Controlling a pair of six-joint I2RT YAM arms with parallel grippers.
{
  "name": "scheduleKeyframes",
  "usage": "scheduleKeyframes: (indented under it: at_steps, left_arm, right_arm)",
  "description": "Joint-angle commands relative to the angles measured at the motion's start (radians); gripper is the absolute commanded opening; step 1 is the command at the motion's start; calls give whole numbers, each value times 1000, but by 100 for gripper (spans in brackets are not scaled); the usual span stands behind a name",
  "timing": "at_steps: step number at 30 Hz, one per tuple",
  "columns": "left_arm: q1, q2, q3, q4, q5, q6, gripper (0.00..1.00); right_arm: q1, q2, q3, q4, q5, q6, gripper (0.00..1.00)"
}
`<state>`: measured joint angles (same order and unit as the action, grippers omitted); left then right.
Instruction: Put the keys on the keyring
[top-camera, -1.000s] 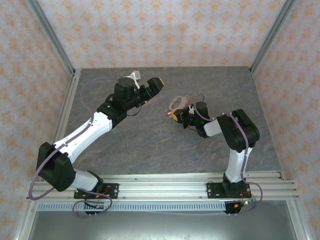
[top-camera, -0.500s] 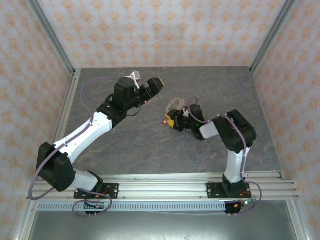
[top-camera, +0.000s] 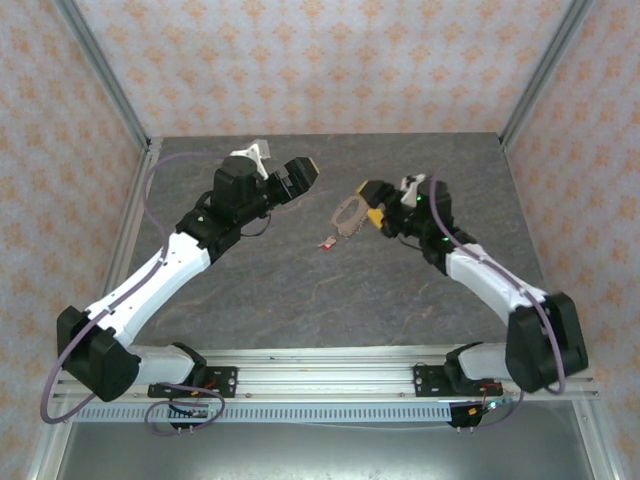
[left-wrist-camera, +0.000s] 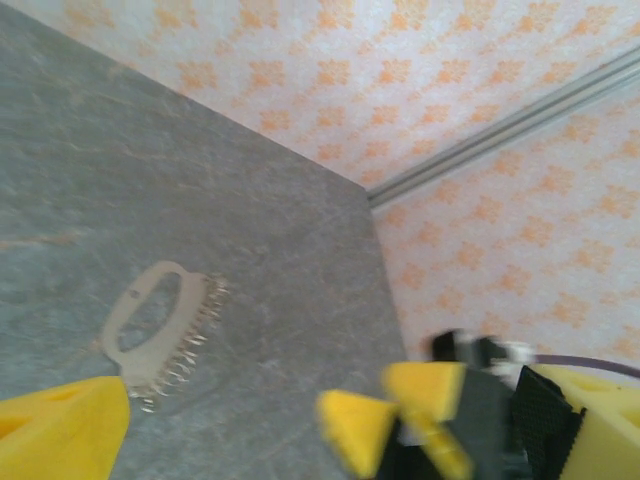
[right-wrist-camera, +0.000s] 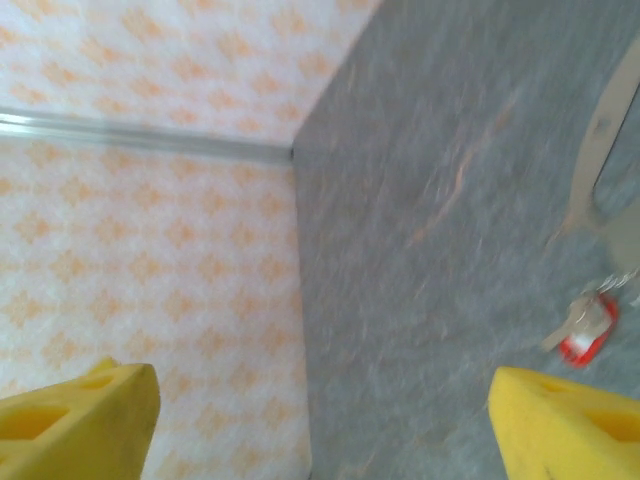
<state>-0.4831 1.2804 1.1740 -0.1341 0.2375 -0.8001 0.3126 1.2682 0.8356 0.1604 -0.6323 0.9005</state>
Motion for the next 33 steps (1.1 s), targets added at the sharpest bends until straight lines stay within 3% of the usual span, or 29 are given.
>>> scheduleKeyframes:
  at_steps: [1, 5, 8, 12, 15, 20, 27, 33]
  left_arm:
    - [12, -57, 59, -136, -181, 162, 100]
    - [15, -109, 23, -152, -416, 312, 100]
    - [16, -158, -87, -39, -608, 439, 100]
    - [39, -174, -191, 77, -716, 632, 100]
    - [90, -174, -260, 134, -730, 695, 100]
    - [198, -186, -408, 317, -701, 735, 100]
    - [317, -170, -533, 436, -609, 767, 100]
    - [348, -124, -667, 559, -569, 772, 100]
  right_arm:
    - [-46, -79, 81, -350, 216, -219, 88]
    - [-93, -118, 123, -480, 490, -329, 93]
    - [-129, -135, 76, -428, 686, -363, 94]
    - [-132, -167, -73, -172, 1013, -458, 100]
    - [-136, -159, -172, 50, 1143, -632, 100]
    - [-148, -43, -176, 107, 1233, -848, 100]
    - [-154, 103, -245, 226, 1237, -883, 100]
    - [-161, 208, -355, 495, 1195, -889, 100]
